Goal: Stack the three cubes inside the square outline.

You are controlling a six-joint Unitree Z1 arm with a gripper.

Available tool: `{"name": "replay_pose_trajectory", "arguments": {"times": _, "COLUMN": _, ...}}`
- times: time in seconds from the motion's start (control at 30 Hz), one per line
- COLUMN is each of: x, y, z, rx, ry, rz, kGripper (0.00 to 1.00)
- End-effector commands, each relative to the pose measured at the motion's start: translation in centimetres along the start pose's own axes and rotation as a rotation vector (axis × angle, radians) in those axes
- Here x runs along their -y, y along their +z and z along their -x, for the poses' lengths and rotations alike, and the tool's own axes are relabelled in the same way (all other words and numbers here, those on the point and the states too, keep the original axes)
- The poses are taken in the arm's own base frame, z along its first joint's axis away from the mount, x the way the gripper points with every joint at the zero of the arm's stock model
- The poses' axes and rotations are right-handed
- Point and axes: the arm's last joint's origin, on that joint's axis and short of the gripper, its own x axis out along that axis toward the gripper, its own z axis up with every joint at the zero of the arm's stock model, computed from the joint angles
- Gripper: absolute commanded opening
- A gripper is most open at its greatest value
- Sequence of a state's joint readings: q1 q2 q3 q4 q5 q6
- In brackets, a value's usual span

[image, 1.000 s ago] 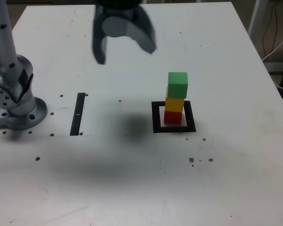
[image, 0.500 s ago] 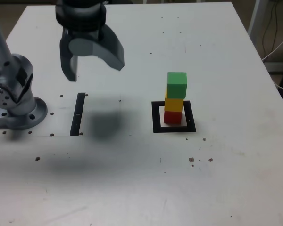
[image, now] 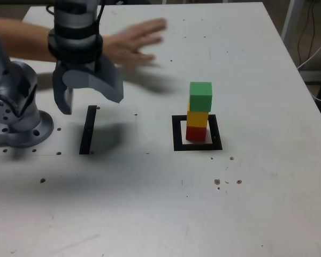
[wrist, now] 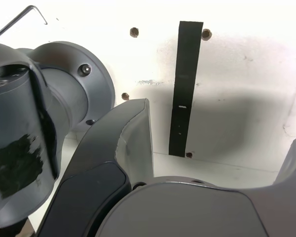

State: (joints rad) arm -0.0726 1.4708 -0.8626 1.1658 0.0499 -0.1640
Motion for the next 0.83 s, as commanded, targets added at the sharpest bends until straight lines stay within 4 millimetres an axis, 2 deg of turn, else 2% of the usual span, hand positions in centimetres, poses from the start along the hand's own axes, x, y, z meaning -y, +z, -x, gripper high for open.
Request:
{"name": "replay_pose_trajectory", "arguments": {"times": 0.0, "x": 0.0, "y": 0.1, "z": -0.3, "rx": 0.000, "ry": -0.004, "rz": 0.002, "kGripper": 1.00}}
{"name": "replay_pose_trajectory", "arguments": {"times": 0.5, "x": -0.1, "y": -1.1, "z": -0.2, "rx": -0.004, "ry": -0.021, "rz": -0.002, "kGripper": 1.00}}
{"name": "replay_pose_trajectory", "arguments": {"times": 0.8, "x": -0.2, "y": -2.0, "z": -0.9, "rx": -0.033, "ry": -0.024, "rz": 0.005, "kGripper": 1.00}}
